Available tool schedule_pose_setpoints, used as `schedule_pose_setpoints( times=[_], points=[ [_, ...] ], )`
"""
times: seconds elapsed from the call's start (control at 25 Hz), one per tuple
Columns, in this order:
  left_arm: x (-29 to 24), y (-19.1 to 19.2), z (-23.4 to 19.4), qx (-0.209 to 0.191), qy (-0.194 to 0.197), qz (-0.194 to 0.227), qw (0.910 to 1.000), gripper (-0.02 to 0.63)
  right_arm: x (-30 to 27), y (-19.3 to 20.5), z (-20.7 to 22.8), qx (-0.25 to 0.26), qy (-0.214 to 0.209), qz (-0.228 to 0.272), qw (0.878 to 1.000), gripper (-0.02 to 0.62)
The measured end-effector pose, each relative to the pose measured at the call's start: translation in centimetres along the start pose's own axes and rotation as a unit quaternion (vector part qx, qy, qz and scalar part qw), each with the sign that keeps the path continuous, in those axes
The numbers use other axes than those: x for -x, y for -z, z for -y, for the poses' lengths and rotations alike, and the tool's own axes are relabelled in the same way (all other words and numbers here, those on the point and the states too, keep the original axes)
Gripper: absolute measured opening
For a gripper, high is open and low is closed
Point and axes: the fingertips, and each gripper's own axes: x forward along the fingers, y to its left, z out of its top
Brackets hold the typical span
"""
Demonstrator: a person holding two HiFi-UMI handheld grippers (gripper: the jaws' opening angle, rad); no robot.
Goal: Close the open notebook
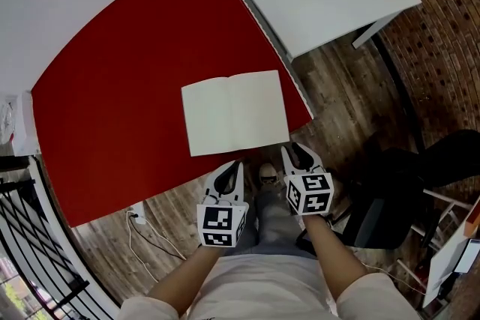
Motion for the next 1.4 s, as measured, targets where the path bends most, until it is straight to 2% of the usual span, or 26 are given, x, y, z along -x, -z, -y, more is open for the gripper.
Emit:
schedule_pose_setpoints(
  times=[0.12,0.32,0.72,0.96,1.12,1.28,1.4],
  points=[
    [-0.4,0.5,0.3,0.001,0.006,-0.008,1.0000,0.006,-1.0,0.9,0.7,-0.055,-0.019,-0.012,0.998,0.104],
    [-0.6,1.4,0.7,0.003,0.009,-0.020,0.9998,0.006,-2.3,1.7,1.4,-0.095,-0.033,-0.024,0.995,0.143],
    [-1.0,2.3,0.6,0.007,0.007,-0.032,0.9994,0.006,-3.7,2.2,1.8,-0.142,-0.060,-0.033,0.988,0.152],
    [-1.0,2.8,0.5,0.010,0.005,-0.037,0.9992,0.006,-3.4,1.5,1.3,-0.160,-0.095,-0.025,0.982,0.152],
    [-1.0,2.8,0.4,0.010,0.004,-0.040,0.9991,0.006,-3.8,1.5,1.5,-0.173,-0.098,-0.028,0.980,0.152],
    [-1.0,2.9,0.2,0.011,0.001,-0.041,0.9991,0.006,-4.0,1.1,1.7,-0.180,-0.092,-0.025,0.979,0.142],
    [-0.9,3.2,0.0,0.012,-0.002,-0.044,0.9990,0.006,-3.8,0.9,2.1,-0.183,-0.080,-0.024,0.980,0.076]
  ],
)
